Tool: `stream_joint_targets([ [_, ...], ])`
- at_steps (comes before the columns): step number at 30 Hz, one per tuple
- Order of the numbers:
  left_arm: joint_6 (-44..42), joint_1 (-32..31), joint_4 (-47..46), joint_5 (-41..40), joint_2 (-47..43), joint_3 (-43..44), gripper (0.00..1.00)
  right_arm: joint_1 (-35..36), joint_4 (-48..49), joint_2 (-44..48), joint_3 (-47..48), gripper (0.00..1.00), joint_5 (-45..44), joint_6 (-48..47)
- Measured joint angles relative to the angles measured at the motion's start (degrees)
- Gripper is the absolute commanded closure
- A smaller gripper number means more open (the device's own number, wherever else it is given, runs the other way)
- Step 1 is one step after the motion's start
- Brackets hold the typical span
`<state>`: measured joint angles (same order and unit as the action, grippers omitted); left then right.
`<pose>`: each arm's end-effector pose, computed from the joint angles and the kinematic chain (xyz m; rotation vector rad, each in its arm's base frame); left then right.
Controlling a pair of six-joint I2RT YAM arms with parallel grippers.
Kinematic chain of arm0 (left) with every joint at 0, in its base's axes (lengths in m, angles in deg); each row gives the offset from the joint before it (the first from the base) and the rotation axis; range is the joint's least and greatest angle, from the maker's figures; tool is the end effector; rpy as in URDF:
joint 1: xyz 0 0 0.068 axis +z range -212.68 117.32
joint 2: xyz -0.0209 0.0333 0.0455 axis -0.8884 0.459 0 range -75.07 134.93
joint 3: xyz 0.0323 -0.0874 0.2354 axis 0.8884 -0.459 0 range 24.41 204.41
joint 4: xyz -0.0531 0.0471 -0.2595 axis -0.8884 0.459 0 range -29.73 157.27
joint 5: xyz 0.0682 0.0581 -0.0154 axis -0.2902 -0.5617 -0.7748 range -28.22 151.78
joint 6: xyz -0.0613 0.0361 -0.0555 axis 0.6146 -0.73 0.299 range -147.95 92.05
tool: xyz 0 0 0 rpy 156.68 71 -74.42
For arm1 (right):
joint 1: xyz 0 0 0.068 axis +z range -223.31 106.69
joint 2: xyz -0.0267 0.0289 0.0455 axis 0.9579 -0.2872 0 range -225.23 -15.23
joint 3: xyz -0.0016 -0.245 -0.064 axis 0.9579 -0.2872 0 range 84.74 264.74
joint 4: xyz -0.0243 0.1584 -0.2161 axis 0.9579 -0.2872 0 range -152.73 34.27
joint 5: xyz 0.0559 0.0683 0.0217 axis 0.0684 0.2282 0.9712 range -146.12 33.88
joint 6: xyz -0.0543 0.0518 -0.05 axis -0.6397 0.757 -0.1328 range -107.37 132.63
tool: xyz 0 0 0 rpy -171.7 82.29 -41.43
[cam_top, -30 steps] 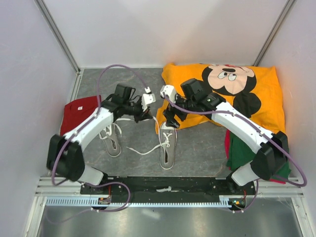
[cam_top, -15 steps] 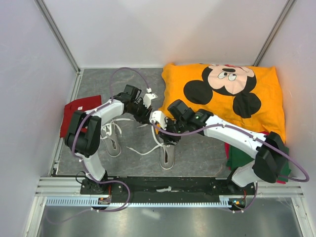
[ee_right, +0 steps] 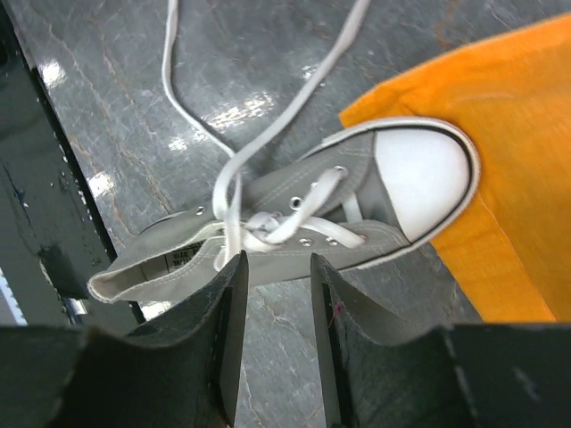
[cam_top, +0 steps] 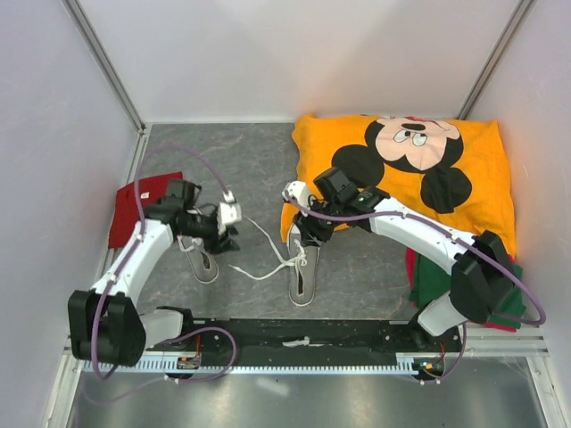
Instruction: Tie the shoes
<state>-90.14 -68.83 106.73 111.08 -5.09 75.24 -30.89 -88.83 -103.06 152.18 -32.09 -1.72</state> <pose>0.2395 -0.0874 0.2008 1.4735 1.7663 -0.6952 0.2413 0.2648 0.2064 -1.3589 2.1413 0.7247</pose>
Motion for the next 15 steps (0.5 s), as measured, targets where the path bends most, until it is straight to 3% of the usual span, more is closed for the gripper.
stream_joint_targets([
  [6, -10.5, -12.8, 0.3, -4.6, -2.3, -11.0, 0.46, -4.5, -0.1, -0.4, -0.1, 0.58, 3.7, 3.3],
  [15, -13.1, -22.0, -7.4, -11.6, 1.1, -13.7, 0.48, -5.5, 0.0, -1.8, -1.2, 0.64, 7.8, 6.5],
])
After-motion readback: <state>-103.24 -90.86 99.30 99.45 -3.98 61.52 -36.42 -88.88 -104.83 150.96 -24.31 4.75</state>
